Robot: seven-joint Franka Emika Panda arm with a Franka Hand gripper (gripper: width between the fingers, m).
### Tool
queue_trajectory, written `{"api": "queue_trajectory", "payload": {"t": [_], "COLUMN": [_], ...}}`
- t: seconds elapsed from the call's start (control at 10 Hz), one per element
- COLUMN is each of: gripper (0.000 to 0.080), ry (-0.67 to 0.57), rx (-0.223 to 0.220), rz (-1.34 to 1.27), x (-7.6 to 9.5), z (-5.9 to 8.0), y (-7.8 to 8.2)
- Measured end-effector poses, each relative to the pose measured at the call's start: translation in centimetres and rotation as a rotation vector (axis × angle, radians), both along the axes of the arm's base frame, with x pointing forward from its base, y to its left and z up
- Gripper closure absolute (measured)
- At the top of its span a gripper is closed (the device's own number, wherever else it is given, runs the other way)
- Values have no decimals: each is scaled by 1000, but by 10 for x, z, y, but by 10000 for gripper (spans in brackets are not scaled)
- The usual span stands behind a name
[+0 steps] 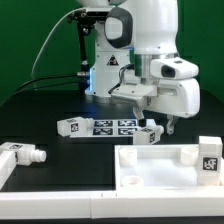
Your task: Assemble square table
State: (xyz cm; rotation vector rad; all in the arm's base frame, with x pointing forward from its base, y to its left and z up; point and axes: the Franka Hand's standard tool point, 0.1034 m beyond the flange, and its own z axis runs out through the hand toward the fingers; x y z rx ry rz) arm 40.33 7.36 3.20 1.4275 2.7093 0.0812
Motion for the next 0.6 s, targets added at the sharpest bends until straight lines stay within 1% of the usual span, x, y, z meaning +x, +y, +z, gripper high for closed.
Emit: {"api": "queue_trajectory", "payload": {"t": [0.2,0.3,0.4,0.5,0.6], "gripper": [151,151,150,150,150], "ry": [-34,-36,-35,-35,-41], "rx": [29,53,60,63,87], "rz": [-222,-407,-537,-689,-819], "x": [17,22,31,46,52], "z": [12,14,17,24,27], "y": [11,18,24,22,29]}}
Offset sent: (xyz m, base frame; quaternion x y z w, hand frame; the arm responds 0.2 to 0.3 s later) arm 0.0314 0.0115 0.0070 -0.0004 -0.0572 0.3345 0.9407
